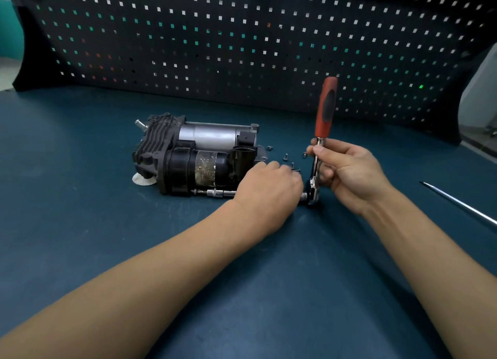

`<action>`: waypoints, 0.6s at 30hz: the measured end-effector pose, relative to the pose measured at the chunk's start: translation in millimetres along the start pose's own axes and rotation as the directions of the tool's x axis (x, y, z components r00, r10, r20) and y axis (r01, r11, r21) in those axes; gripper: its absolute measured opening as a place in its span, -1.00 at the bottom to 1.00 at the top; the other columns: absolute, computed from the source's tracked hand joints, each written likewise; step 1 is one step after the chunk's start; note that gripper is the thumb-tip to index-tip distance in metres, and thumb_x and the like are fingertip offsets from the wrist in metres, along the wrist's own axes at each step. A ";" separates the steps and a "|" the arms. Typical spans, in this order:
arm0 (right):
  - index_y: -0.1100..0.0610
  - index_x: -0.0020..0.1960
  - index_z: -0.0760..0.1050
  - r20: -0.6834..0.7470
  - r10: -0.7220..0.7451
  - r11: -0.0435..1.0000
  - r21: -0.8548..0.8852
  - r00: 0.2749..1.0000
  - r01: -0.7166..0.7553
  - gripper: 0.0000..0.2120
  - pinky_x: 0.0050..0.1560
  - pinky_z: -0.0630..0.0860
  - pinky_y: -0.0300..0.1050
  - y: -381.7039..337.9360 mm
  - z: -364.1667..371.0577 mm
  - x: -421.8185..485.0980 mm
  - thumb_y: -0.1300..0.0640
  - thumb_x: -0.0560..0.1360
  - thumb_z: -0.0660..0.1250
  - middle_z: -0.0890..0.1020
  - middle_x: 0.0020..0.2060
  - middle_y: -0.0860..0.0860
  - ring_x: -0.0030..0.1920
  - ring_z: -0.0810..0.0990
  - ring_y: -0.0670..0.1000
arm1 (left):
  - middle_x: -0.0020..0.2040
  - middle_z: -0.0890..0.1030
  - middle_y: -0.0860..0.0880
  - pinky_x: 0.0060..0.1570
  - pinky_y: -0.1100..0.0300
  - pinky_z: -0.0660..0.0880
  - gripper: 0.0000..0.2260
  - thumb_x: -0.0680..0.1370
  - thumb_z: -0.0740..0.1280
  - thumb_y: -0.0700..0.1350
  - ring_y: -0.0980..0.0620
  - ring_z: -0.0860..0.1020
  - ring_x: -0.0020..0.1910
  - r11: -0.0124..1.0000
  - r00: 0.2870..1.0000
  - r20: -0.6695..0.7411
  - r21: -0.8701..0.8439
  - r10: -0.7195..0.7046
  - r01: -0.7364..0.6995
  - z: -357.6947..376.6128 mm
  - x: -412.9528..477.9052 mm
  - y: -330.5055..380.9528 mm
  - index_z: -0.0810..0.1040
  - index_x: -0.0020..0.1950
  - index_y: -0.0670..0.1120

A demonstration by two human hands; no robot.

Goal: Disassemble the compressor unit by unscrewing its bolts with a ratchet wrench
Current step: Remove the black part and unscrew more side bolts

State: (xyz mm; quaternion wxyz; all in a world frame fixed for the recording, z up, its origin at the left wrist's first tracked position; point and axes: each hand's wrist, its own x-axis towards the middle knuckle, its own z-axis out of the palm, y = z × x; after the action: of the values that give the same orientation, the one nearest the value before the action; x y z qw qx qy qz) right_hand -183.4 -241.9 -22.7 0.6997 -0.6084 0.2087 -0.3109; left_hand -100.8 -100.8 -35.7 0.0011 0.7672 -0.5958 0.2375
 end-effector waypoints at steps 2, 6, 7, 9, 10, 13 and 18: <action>0.19 0.03 0.60 -0.012 -0.030 0.999 -0.027 0.999 0.030 -0.92 -0.43 0.32 -0.31 1.1 2.8 -0.1 0.30 0.58 0.34 0.71 -0.21 0.00 -0.52 0.33 -0.15 | 0.17 0.53 -0.12 0.07 0.05 0.33 -0.79 0.60 0.15 -0.22 -0.16 0.49 0.18 0.999 0.999 0.034 0.054 0.005 -0.006 -0.4 -0.8 -1.7 0.41 0.22 -0.14; 0.20 0.04 0.60 -0.024 -0.066 0.996 -0.068 0.998 0.064 -0.92 -0.45 0.34 -0.31 1.5 3.6 1.0 0.29 0.58 0.35 0.72 -0.20 0.01 -0.53 0.34 -0.14 | 0.13 0.59 -0.10 0.00 0.06 0.20 -0.85 0.61 0.14 -0.20 -0.15 0.51 0.14 0.995 0.992 0.117 0.082 0.053 -0.063 -1.7 -2.5 1.9 0.49 0.06 -0.06; 0.20 0.04 0.60 -0.024 -0.070 0.995 -0.069 0.997 0.068 -0.92 -0.45 0.35 -0.31 1.5 3.4 1.2 0.29 0.57 0.35 0.72 -0.20 0.01 -0.53 0.35 -0.14 | 0.10 0.60 -0.10 -0.03 0.06 0.16 -0.87 0.60 0.16 -0.21 -0.15 0.52 0.12 0.996 0.990 0.132 0.058 0.058 -0.066 -3.2 -2.3 3.2 0.44 -0.09 -0.04; 0.21 0.04 0.60 -0.023 -0.074 0.995 -0.061 0.997 0.073 -0.92 -0.45 0.35 -0.31 1.7 3.1 0.8 0.29 0.57 0.36 0.72 -0.21 0.00 -0.53 0.35 -0.14 | 0.05 0.60 -0.10 -0.05 0.07 0.14 -0.73 0.57 0.19 -0.24 -0.16 0.56 0.07 0.999 0.993 0.116 0.014 0.034 -0.036 -5.5 -1.4 3.8 0.21 -0.27 -0.01; 0.21 0.04 0.60 -0.024 -0.075 0.996 -0.058 0.997 0.074 -0.92 -0.45 0.35 -0.31 1.7 3.1 0.6 0.29 0.57 0.36 0.72 -0.21 0.00 -0.52 0.35 -0.14 | 0.03 0.61 -0.11 -0.06 0.07 0.14 -0.71 0.56 0.20 -0.25 -0.17 0.57 0.04 1.000 0.995 0.096 0.000 0.021 -0.021 -5.3 -1.2 3.8 0.17 -0.28 -0.01; 0.21 0.02 0.60 -0.036 -0.073 0.997 -0.040 0.997 0.072 -0.93 -0.46 0.35 -0.32 0.9 4.0 -0.1 0.29 0.56 0.37 0.72 -0.22 0.01 -0.53 0.35 -0.14 | 0.02 0.61 -0.12 -0.06 0.07 0.18 -0.77 0.55 0.19 -0.27 -0.18 0.59 0.01 0.999 0.999 0.041 -0.041 -0.021 0.023 -4.5 -1.0 5.7 0.22 -0.21 -0.01; 0.20 -0.03 0.61 -0.035 -0.065 0.998 0.000 0.997 0.065 -0.95 -0.48 0.34 -0.33 -1.4 3.4 -0.1 0.30 0.55 0.38 0.71 -0.23 0.01 -0.54 0.35 -0.15 | 0.02 0.61 -0.12 0.02 0.05 0.26 -0.79 0.53 0.23 -0.26 -0.19 0.58 0.05 0.995 0.998 -0.010 -0.073 -0.063 0.062 -4.6 0.9 9.3 0.25 -0.17 0.00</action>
State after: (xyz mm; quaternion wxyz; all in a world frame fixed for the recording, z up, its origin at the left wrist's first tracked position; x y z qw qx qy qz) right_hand -181.5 -239.4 -20.8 0.6857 -0.6091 0.2008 -0.3442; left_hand -110.8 -103.0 -33.9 0.0403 0.7834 -0.5798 0.2203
